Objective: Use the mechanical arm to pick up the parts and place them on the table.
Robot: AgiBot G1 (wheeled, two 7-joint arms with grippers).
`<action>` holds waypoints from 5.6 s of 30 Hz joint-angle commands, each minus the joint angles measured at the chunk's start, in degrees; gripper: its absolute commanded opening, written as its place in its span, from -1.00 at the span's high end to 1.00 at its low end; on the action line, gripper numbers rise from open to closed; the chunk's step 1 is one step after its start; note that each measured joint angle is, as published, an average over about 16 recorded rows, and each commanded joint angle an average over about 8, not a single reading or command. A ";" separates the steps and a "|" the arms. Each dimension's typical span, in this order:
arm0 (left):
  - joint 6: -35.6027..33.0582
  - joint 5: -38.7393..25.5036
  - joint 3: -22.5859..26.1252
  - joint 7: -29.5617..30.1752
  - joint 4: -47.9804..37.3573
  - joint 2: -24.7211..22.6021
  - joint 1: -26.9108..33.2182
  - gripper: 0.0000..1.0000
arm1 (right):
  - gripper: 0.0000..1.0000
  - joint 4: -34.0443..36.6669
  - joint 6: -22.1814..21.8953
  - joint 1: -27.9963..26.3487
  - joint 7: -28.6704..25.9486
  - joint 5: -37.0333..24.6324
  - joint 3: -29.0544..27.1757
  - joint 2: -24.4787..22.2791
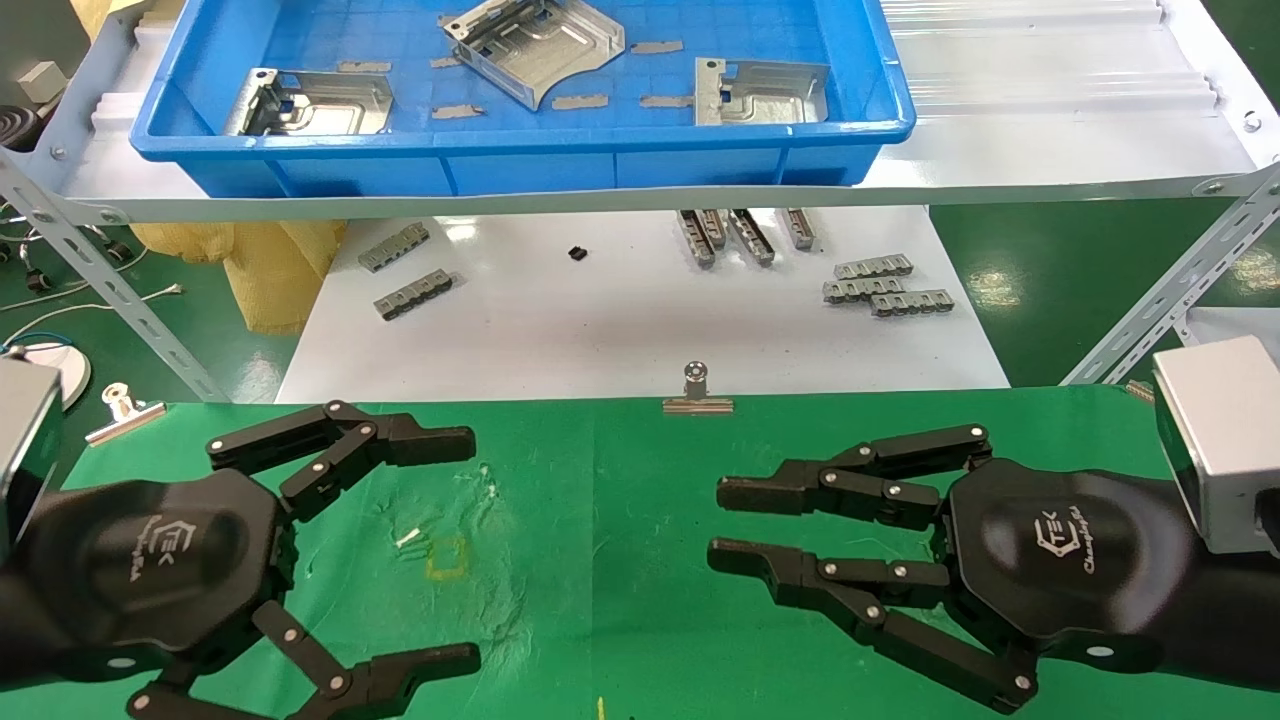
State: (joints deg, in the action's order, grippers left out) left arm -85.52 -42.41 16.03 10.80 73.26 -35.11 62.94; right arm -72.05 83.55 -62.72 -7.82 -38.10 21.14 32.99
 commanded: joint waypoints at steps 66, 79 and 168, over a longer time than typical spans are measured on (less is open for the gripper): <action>47.57 -35.81 17.67 0.33 -67.50 -42.80 51.93 1.00 | 1.00 0.01 0.00 -0.01 0.01 0.02 0.03 -0.01; 49.34 -36.32 20.70 1.57 -64.86 -42.84 51.08 1.00 | 1.00 0.01 -0.01 -0.01 0.02 0.02 0.03 -0.01; -3.68 -27.31 27.07 -58.33 -69.43 -20.38 34.40 -1.00 | -1.00 0.01 -0.02 -0.02 0.03 0.04 0.06 -0.02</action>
State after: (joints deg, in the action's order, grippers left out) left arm -89.23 -69.26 42.91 -46.15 3.81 -55.16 96.54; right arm -72.05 83.53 -62.74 -7.78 -38.06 21.21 32.97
